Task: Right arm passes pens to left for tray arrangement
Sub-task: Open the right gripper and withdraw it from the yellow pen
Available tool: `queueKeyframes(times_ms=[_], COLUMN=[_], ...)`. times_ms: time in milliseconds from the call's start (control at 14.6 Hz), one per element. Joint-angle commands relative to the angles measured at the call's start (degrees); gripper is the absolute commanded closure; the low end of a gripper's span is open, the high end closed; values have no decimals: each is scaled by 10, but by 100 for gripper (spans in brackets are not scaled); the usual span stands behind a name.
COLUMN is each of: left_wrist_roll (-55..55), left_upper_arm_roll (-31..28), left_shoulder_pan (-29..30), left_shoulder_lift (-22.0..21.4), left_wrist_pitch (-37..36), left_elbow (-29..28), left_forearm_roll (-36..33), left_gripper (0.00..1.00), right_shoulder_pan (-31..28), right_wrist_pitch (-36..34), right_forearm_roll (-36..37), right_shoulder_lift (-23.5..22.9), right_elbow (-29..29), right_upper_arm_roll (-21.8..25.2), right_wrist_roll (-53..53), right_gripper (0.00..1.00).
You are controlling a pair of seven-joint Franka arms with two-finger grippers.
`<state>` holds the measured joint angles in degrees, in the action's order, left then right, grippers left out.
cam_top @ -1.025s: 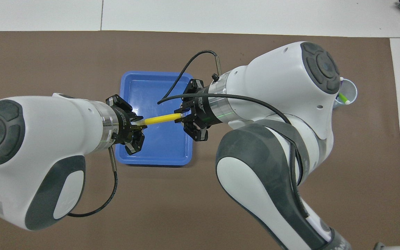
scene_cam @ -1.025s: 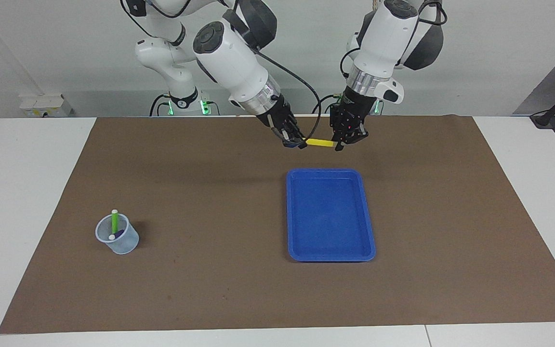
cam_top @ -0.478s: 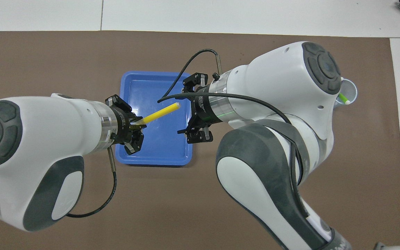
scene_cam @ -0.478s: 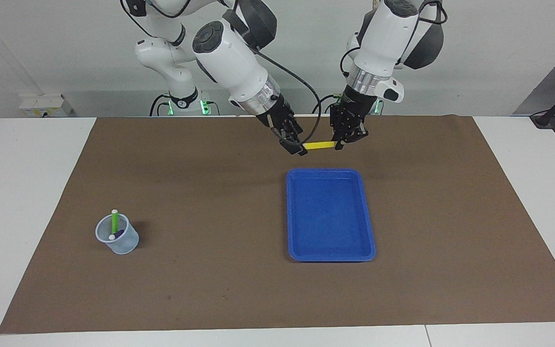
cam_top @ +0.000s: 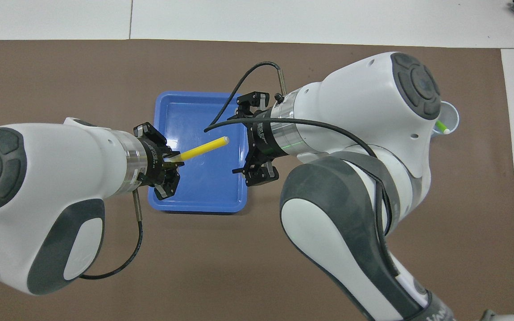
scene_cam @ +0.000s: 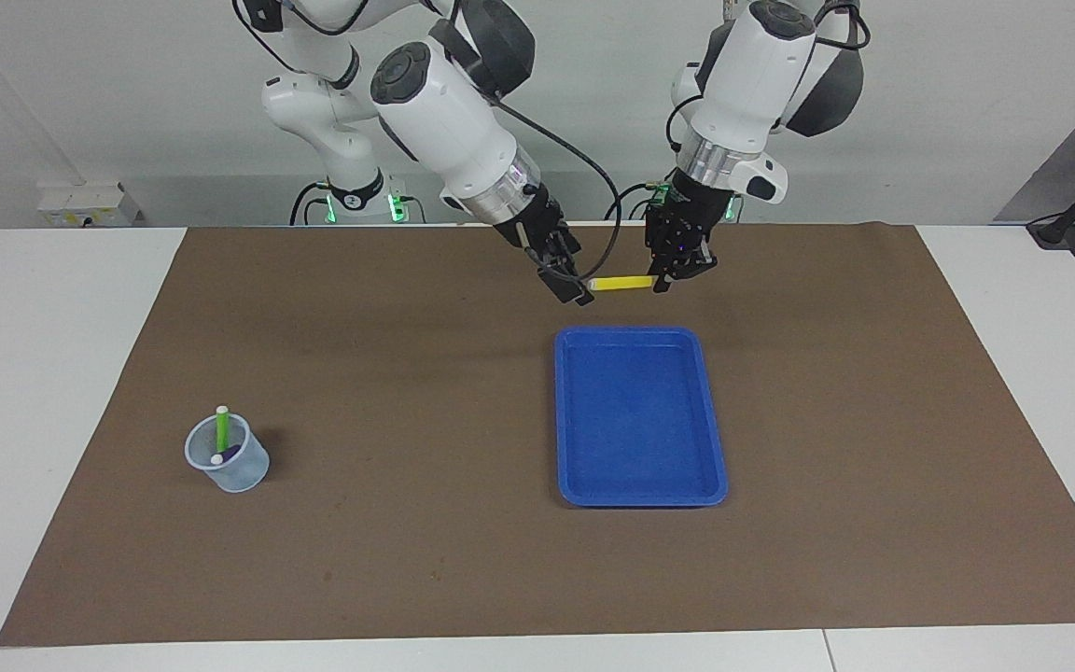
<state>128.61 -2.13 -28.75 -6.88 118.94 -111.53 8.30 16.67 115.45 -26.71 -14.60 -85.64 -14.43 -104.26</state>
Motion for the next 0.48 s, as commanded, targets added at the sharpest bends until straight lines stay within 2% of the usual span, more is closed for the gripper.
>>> queueKeyframes(times_ms=[0,205,410], left_wrist_roll=[-33,-71,-126], left_upper_arm_roll=[-1,-1,-1], left_shoulder_pan=[13,29,41], left_shoulder_lift=[-38,-49,-44], left_wrist_pitch=[-2,-1,4], left_elbow=[-49,-73,-88], left_forearm_roll=[-6,-6,-6], left_gripper=[100,100,100], right_shoulder_pan=[-9,-19,-44], right_wrist_pitch=[-6,-8,-22], right_forearm_roll=[31,87,112], right_shoulder_lift=[15,24,29], right_elbow=[-22,-41,-55], right_upper_arm_roll=[-2,-2,-2], right_wrist_roll=[52,113,206], right_gripper=[0,0,0])
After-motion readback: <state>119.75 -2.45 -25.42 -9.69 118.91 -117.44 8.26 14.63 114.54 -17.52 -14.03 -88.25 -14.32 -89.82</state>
